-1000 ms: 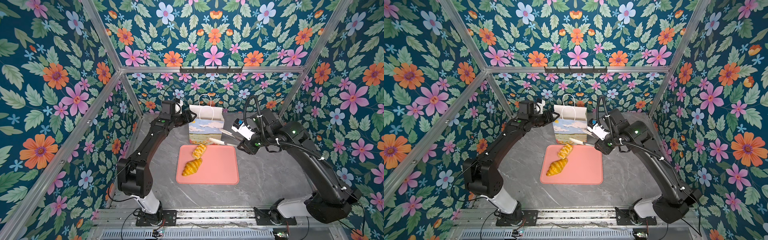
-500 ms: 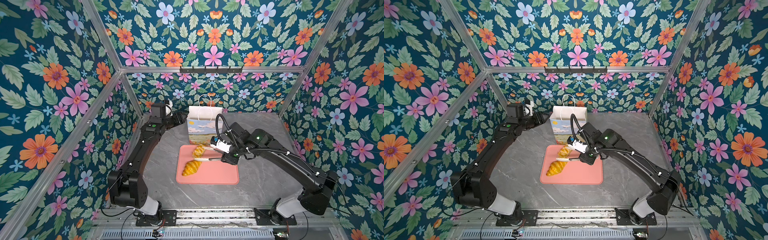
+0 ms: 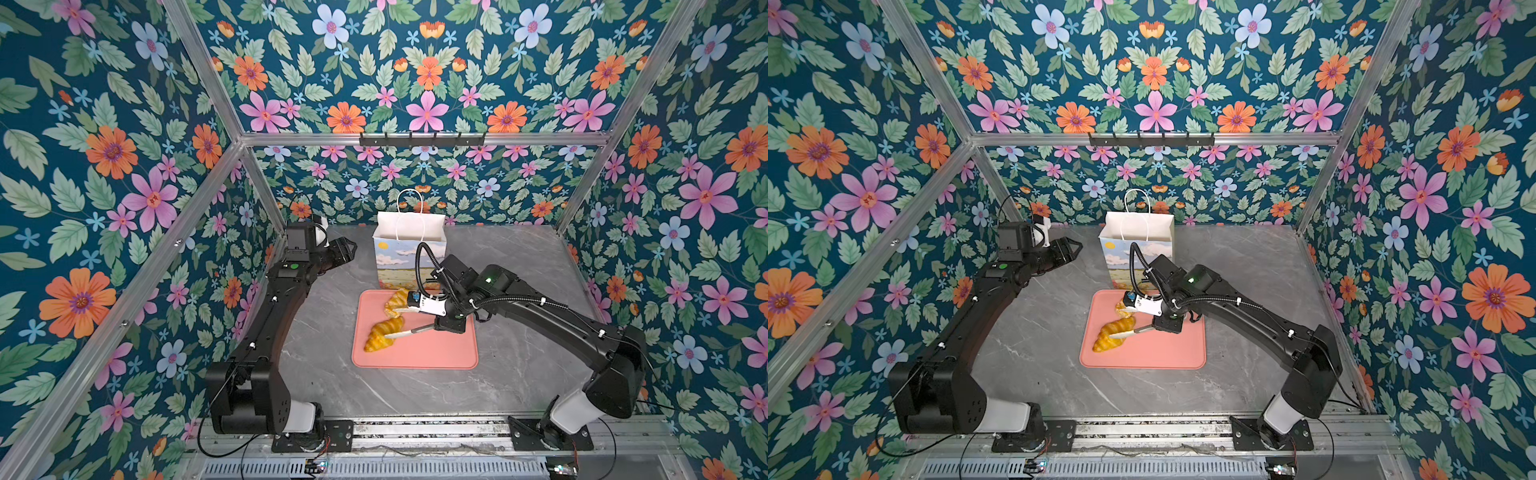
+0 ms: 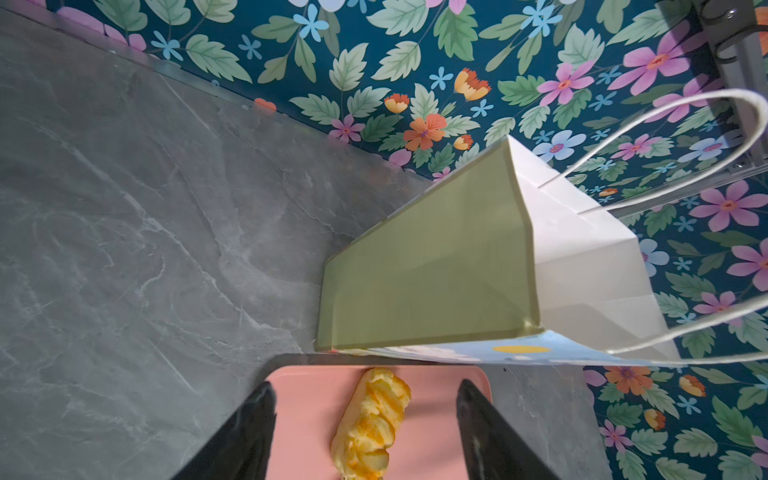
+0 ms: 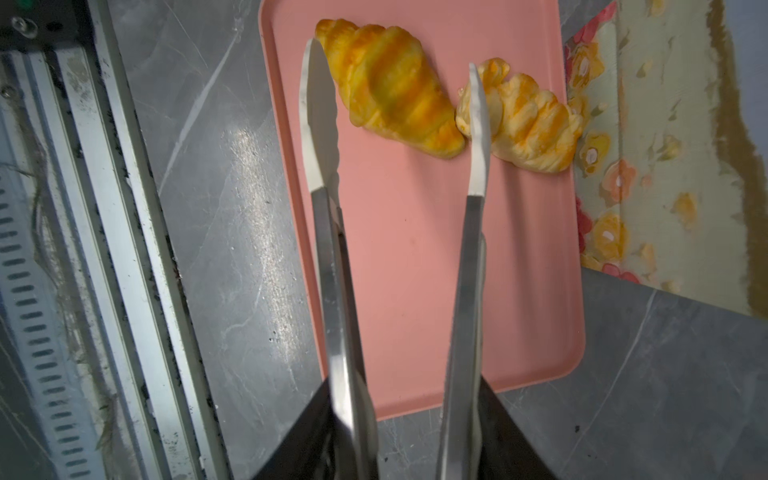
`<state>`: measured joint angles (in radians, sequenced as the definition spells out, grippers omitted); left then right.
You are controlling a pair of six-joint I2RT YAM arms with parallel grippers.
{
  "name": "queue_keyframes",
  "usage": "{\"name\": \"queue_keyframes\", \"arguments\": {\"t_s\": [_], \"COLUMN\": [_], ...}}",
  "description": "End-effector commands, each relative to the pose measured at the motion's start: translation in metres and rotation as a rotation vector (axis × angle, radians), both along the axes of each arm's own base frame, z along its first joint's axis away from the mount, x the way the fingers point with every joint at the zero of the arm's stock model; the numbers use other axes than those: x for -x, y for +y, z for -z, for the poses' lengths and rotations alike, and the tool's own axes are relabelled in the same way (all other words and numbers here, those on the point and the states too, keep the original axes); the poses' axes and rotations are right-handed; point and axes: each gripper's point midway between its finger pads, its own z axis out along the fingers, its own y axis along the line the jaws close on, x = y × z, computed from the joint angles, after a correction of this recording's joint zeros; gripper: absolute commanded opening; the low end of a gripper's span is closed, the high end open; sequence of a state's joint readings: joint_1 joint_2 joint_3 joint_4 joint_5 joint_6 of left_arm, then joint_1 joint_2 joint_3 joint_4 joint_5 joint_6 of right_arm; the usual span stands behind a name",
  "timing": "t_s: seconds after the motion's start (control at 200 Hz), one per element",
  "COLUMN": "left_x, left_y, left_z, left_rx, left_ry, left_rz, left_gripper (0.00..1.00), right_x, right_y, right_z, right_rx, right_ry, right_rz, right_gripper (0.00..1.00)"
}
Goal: Place the fake bread into the paper bag
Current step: 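Lower the open tongs around the striped croissant on the tray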
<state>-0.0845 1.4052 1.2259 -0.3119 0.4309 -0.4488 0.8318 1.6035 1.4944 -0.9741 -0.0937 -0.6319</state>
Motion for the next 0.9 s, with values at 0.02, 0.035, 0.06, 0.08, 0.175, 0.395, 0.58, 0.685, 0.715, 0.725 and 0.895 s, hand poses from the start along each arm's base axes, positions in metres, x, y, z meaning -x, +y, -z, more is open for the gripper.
{"name": "queue_keyframes", "arguments": {"t_s": [0.02, 0.035, 0.06, 0.08, 0.175, 0.395, 0.58, 0.685, 0.715, 0.725, 0.895], "left_x": [0.001, 0.001, 0.001, 0.001, 0.001, 0.001, 0.001, 0.001, 0.001, 0.001, 0.000], "left_y": [0.002, 0.002, 0.002, 0.003, 0.002, 0.001, -0.001, -0.001, -0.001, -0.001, 0.000], "left_z": [0.000, -0.001, 0.000, 0.000, 0.002, 0.001, 0.005, 0.006, 0.005, 0.006, 0.007], "left_rx": [-0.014, -0.014, -0.015, -0.015, -0.011, -0.005, 0.001, 0.002, 0.002, 0.002, 0.005], "left_ry": [-0.013, -0.013, -0.011, -0.011, -0.008, -0.014, -0.004, -0.001, -0.002, -0.001, 0.002], "left_rz": [0.011, 0.010, 0.010, 0.010, 0.017, 0.027, 0.036, 0.038, 0.039, 0.038, 0.040], "left_gripper": [0.70, 0.70, 0.70, 0.70, 0.70, 0.70, 0.71, 0.71, 0.71, 0.71, 0.71], "right_x": [-0.011, -0.011, -0.012, -0.013, -0.016, -0.027, -0.026, -0.026, -0.024, -0.023, -0.016], "right_y": [0.006, 0.006, 0.007, 0.008, 0.012, 0.017, 0.024, 0.025, 0.025, 0.026, 0.026], "right_z": [0.008, 0.009, 0.009, 0.009, 0.007, 0.024, 0.022, 0.026, 0.027, 0.027, 0.029], "right_rx": [0.028, 0.030, 0.034, 0.034, 0.033, 0.098, 0.067, 0.076, 0.083, 0.082, 0.081], "right_ry": [-0.087, -0.088, -0.091, -0.093, -0.102, -0.095, -0.047, -0.031, -0.015, -0.010, 0.042], "right_rz": [-0.126, -0.133, -0.140, -0.144, -0.169, -0.203, -0.216, -0.230, -0.234, -0.235, -0.245], "right_gripper": [0.48, 0.48, 0.48, 0.48, 0.48, 0.49, 0.50, 0.50, 0.50, 0.50, 0.51]}}
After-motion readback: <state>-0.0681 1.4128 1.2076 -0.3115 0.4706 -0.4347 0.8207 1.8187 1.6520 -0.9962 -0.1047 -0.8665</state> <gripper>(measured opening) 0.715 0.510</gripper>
